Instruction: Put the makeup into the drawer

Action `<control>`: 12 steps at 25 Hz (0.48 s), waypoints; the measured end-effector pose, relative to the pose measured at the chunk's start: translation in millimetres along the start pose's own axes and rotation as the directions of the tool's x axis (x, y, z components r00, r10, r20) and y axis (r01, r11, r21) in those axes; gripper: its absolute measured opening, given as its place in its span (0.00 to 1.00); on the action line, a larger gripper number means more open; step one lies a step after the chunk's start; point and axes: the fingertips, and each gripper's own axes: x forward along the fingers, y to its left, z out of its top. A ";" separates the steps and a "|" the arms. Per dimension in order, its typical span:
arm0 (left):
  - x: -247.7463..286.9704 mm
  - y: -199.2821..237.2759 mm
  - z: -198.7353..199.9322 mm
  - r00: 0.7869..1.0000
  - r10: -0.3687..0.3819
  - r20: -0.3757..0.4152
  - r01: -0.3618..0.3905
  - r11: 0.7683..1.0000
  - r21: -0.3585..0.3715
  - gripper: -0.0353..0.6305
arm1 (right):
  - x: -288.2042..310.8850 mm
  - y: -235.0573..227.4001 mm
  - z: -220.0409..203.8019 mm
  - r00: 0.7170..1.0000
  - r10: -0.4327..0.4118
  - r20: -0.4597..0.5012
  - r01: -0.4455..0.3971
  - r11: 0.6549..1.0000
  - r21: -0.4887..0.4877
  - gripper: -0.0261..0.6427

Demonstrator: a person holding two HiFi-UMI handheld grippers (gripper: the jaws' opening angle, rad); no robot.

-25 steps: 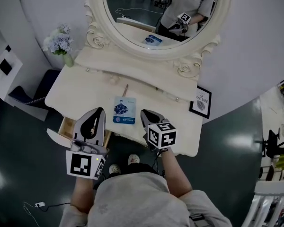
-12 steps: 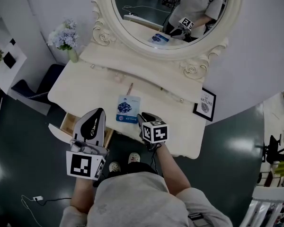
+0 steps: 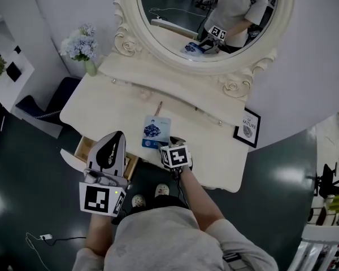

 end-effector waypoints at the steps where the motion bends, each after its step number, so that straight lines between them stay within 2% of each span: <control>1: -0.6 1.7 -0.8 1.000 0.002 -0.001 -0.002 1.000 -0.001 0.07 | 2.2 0.0 -1.3 1.000 -0.012 -0.006 0.011 1.000 -0.011 0.39; 12: 0.7 8.2 -4.4 1.000 0.005 -0.004 -0.005 1.000 -0.013 0.07 | 8.5 -2.1 -5.2 0.997 -0.082 -0.015 0.080 0.995 -0.060 0.39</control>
